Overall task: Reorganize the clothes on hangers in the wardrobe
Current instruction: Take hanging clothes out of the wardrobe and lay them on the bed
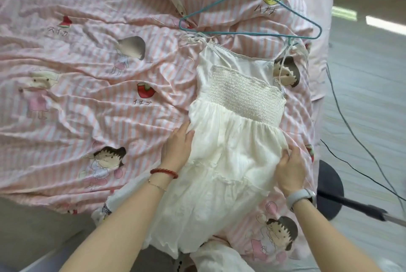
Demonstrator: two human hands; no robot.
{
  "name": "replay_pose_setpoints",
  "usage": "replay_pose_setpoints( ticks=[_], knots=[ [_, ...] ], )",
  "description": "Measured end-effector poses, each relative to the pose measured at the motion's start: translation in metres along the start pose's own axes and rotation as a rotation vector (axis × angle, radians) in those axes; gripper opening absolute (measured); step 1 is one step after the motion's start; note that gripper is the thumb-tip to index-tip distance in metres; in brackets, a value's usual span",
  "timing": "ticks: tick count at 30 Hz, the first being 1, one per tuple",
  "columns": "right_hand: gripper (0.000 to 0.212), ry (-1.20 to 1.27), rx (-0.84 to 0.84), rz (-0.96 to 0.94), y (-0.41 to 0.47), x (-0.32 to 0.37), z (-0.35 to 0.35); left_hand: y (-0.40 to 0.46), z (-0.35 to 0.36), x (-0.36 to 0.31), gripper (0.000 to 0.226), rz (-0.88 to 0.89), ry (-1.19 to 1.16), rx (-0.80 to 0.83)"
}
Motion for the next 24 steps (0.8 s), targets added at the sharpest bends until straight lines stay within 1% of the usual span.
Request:
replay_pose_setpoints(
  ticks=[2, 3, 5, 7, 9, 12, 14, 17, 19, 21, 24],
  knots=[
    [0.035, -0.232, 0.191, 0.030, -0.004, 0.001, 0.014, -0.002, 0.003, 0.004, 0.053, -0.054, 0.341, 0.002],
    [0.043, -0.305, 0.252, 0.045, -0.008, 0.006, 0.020, -0.004, 0.003, 0.008, 0.056, -0.066, 0.453, -0.005],
    [0.055, -0.393, 0.258, 0.014, -0.016, 0.026, 0.030, -0.008, -0.004, 0.017, 0.058, -0.070, 0.531, -0.037],
    [0.057, -0.443, 0.244, -0.135, -0.025, 0.051, 0.037, -0.016, -0.019, 0.024, 0.056, -0.062, 0.510, -0.073],
    [0.055, -0.440, 0.289, -0.300, -0.038, 0.082, 0.046, -0.029, -0.043, 0.031, 0.051, -0.039, 0.482, -0.142],
    [0.053, -0.458, 0.375, -0.579, -0.072, 0.141, 0.066, -0.063, -0.093, 0.053, 0.049, -0.036, 0.433, -0.304],
    [0.052, -0.451, 0.406, -0.781, -0.107, 0.187, 0.081, -0.095, -0.132, 0.081, 0.048, -0.077, 0.393, -0.427],
    [0.051, -0.387, 0.474, -1.055, -0.177, 0.253, 0.100, -0.156, -0.191, 0.137, 0.045, -0.199, 0.312, -0.603],
    [0.051, -0.341, 0.526, -1.229, -0.235, 0.290, 0.111, -0.206, -0.226, 0.181, 0.044, -0.314, 0.278, -0.711],
    [0.050, -0.278, 0.573, -1.417, -0.302, 0.318, 0.120, -0.266, -0.254, 0.226, 0.043, -0.434, 0.282, -0.823],
    [0.049, -0.155, 0.703, -1.664, -0.411, 0.344, 0.133, -0.368, -0.284, 0.291, 0.040, -0.576, 0.331, -1.003]
  ],
)
Point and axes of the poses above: each hand's wrist, its own y-axis towards the middle knuckle, its own z-axis out of the palm, x = y × z, the point moved 1 cm from there along y, towards the middle knuckle, and after that the axes turned 7 degrees about -z, right-handed, at the moved point
